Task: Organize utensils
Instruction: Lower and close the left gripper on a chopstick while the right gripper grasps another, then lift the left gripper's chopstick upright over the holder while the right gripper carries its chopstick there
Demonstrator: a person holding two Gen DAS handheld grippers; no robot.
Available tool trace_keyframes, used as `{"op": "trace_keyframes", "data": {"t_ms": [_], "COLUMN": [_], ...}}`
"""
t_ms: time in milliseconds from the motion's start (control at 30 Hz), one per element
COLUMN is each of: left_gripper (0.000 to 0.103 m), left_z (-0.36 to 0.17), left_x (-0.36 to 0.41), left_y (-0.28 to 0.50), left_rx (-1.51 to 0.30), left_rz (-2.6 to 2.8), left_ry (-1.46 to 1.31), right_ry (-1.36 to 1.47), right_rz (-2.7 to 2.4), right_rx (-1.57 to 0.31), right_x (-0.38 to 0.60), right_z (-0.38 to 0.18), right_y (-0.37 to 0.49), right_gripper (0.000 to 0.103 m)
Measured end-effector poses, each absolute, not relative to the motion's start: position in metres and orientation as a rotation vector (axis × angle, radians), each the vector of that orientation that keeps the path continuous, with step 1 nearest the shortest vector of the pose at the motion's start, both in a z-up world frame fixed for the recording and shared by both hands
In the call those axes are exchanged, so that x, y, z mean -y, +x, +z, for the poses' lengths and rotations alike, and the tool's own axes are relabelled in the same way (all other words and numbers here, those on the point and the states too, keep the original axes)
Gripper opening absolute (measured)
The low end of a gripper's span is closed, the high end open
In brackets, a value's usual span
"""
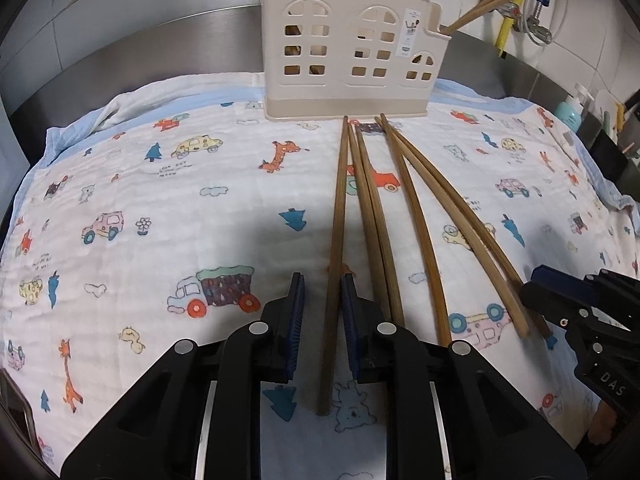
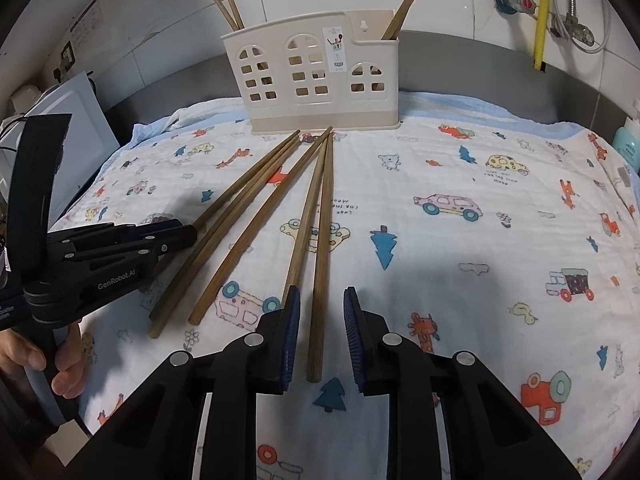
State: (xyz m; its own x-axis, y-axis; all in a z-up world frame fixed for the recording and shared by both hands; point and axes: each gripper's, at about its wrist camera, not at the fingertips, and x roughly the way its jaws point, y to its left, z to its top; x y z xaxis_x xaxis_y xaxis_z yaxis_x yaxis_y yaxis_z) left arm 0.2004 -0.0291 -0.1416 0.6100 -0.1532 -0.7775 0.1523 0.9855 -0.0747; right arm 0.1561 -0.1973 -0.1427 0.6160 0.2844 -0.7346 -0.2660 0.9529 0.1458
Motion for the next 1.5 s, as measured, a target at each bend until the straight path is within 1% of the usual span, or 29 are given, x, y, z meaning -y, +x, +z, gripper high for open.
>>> {"op": "trace_keyframes", "data": {"t_ms": [333, 467, 633, 767, 900, 967, 1000, 1100, 1300, 1500], "left_gripper": [0.018, 0.018, 0.018, 0.018, 0.018, 0.014, 0.011, 0.007, 0.006, 0.006], "left_z": [-0.142, -0.142, -0.143, -0.143, -0.142, -0.142, -0.142, -0.141, -0.133, -0.115], "left_x": [0.03, 0.031, 0.033, 0.033, 0.033, 0.033, 0.032, 0.026, 0.023, 0.026], "left_y": [0.198, 0.198, 0.198, 0.198, 0.198, 0.199, 0.199, 0.201, 0.194, 0.184], "left_rx": [-0.897, -0.892, -0.881, -0.881, -0.884, -0.884, -0.885, -0.892, -0.87, -0.814], "left_rz": [-0.208, -0.212, -0.211, -0.214, -0.208, -0.2, -0.203, -0.218, -0.24, -0.259], "left_ry": [-0.034, -0.023, -0.012, -0.019, -0.024, -0.015, -0.02, -0.057, -0.079, -0.063], "right_ry": [0.012, -0.021, -0.034, -0.045, -0.039, -0.039, -0.038, -0.041, -0.037, -0.035], "right_rz": [0.311, 0.294, 0.283, 0.275, 0.27, 0.267, 0.266, 0.264, 0.271, 0.279], "right_rx": [-0.862, -0.854, -0.846, -0.843, -0.839, -0.834, -0.831, -0.815, -0.765, -0.694], "right_x": [0.192, 0.189, 0.188, 0.188, 0.19, 0.19, 0.191, 0.192, 0.195, 0.199], "right_z": [-0.15, -0.15, -0.151, -0.151, -0.149, -0.147, -0.145, -0.139, -0.117, -0.085], "right_y": [0.164, 0.165, 0.165, 0.164, 0.163, 0.162, 0.161, 0.158, 0.151, 0.144], "right_gripper": [0.018, 0.013, 0.011, 0.007, 0.007, 0.007, 0.007, 0.007, 0.007, 0.007]}}
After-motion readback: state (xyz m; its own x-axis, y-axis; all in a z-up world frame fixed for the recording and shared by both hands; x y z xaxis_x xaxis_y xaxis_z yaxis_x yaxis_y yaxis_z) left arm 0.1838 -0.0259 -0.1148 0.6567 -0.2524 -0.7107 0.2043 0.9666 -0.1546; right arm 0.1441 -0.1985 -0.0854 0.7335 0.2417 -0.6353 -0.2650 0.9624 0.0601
